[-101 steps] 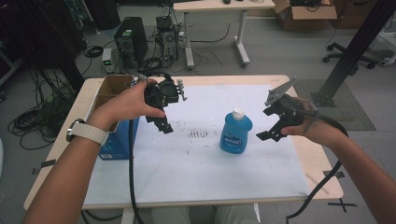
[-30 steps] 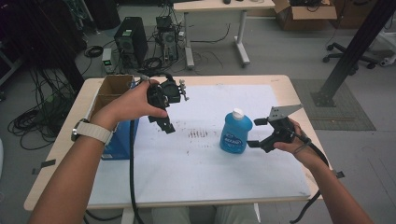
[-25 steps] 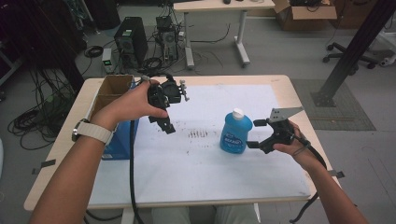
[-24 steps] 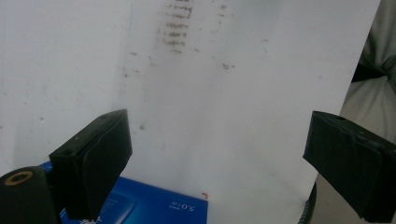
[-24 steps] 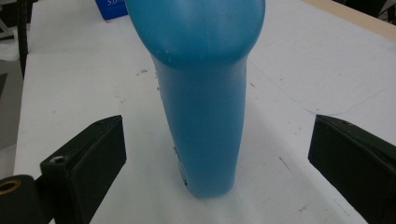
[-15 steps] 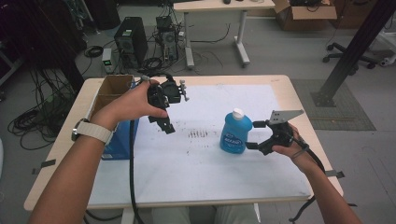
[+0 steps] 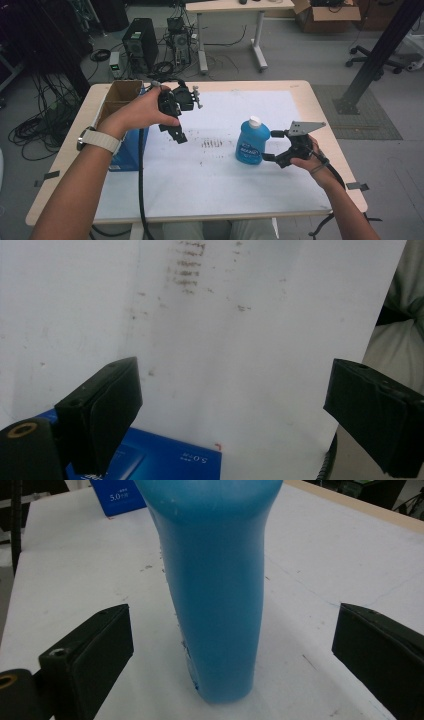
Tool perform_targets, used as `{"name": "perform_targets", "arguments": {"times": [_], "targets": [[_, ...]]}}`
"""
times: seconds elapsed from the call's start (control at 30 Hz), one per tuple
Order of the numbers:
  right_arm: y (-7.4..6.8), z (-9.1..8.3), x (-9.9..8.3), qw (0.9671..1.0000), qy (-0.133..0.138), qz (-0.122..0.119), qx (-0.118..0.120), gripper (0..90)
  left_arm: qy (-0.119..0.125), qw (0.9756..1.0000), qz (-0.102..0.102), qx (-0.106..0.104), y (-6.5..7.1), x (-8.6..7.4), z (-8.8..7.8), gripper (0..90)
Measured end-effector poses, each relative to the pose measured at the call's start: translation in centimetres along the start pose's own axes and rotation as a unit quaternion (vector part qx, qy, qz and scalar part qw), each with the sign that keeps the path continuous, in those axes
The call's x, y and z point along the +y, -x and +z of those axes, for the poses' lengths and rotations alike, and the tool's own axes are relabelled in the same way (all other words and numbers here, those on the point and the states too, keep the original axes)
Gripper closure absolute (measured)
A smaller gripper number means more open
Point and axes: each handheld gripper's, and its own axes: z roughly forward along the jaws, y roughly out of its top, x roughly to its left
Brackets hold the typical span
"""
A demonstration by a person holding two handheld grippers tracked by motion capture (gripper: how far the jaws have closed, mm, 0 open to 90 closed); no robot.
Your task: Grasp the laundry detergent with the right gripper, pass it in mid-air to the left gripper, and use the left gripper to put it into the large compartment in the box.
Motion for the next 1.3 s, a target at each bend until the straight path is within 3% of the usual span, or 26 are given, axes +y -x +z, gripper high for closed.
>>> {"name": "perform_targets", "arguments": {"times": [1.3], "targets": [[-0.2, 3.2, 0.4, 0.9997, 0.019, -0.003, 0.013, 3.5, -0.003, 1.0, -0.004, -0.007, -0.3, -0.4, 0.6, 8.6]]}}
